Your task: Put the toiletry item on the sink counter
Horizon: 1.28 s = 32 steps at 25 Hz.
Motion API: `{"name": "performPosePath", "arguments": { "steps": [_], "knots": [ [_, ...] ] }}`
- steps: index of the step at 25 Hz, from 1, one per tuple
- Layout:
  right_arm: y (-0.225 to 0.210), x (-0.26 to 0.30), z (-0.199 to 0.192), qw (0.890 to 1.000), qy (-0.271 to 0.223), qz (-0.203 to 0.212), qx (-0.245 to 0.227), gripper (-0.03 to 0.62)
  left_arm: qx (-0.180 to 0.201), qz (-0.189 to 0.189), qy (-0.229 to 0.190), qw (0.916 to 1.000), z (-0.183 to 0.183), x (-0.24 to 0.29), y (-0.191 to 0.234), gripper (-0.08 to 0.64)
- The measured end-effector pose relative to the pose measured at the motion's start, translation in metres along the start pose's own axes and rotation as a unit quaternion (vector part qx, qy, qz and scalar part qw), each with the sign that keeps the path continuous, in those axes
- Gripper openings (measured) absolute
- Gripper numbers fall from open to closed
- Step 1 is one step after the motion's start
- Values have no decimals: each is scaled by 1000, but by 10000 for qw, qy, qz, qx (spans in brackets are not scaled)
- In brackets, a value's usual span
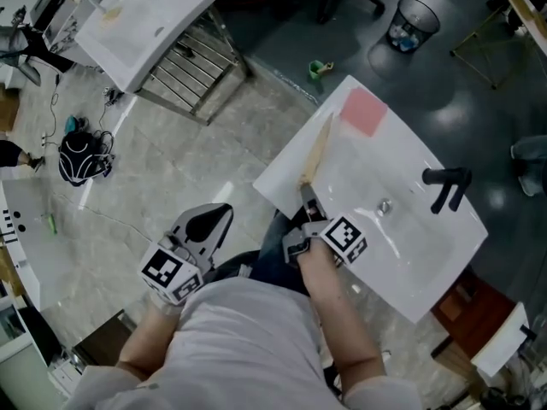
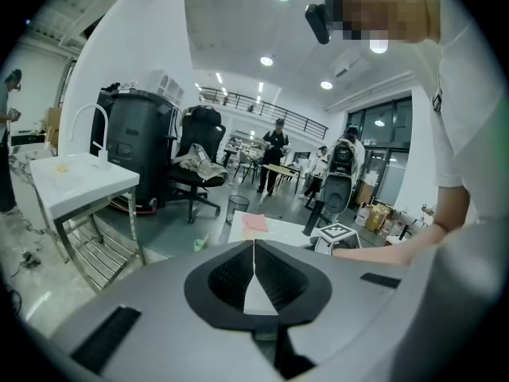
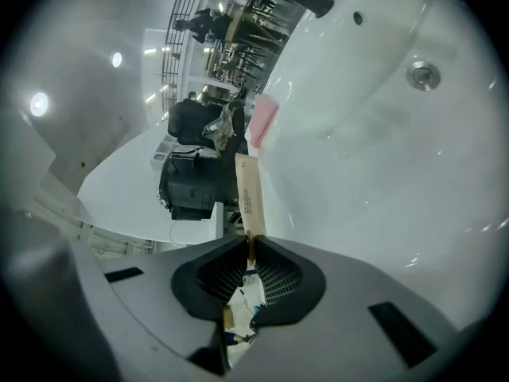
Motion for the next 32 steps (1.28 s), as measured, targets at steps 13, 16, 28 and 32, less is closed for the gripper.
{"name": "performPosePath", "arguments": {
  "steps": [13,16,28,32],
  "knots": [
    [-10,22,-4,9993,131,-197,274,43,-210,194,43,9996,-9,1,4,17],
    [-13,28,-8,9989,203,-192,370,44,-252,262,22,9993,-8,0,7,17],
    [-12,45,-20,9976,432,-208,492,44,-369,411,9,9985,-12,-8,10,17],
    [-10,52,-22,9971,467,-194,563,95,-390,425,10,9983,-13,-8,13,17]
  ]
}}
Point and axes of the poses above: the fingertips, and each gripper's own axes: x forward along the fingers, y to its left, z out of its top, the point moved 4 cm from there along -x, backward along the fingers, and after that the axes turned 6 degrees about z, right-handed, at the moved point
